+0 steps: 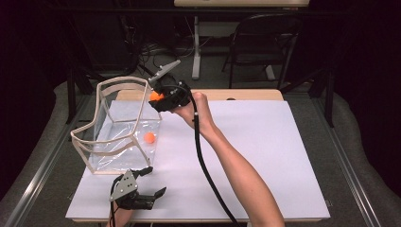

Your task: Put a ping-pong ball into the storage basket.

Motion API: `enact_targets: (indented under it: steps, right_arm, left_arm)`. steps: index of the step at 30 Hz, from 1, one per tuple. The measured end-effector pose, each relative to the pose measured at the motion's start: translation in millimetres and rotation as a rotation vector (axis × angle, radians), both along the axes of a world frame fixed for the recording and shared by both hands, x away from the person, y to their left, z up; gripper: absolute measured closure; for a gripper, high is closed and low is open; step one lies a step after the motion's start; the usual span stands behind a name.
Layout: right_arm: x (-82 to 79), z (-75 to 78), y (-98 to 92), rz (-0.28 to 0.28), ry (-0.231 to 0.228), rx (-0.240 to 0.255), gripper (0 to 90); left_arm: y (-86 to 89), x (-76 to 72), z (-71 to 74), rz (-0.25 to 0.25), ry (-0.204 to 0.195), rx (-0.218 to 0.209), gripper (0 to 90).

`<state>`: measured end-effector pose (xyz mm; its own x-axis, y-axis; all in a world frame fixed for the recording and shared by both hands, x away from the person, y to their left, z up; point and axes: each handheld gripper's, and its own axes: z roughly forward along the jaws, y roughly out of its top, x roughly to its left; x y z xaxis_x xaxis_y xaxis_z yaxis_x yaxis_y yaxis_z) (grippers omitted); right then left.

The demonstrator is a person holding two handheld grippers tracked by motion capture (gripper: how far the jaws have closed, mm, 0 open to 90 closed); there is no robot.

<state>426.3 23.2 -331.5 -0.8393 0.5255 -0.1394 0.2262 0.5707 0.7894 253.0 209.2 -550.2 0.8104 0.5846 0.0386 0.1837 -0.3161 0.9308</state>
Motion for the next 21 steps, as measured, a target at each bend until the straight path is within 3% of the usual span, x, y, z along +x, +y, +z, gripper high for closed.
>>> enact_targets:
  steps: [21]
  right_arm:
    - [-1.0, 7.4, 14.8, 0.022, -0.012, -0.006, 51.0]
  left_arm:
    - [-0.9, 0.1, -0.5, -0.003, 0.004, -0.004, 15.7]
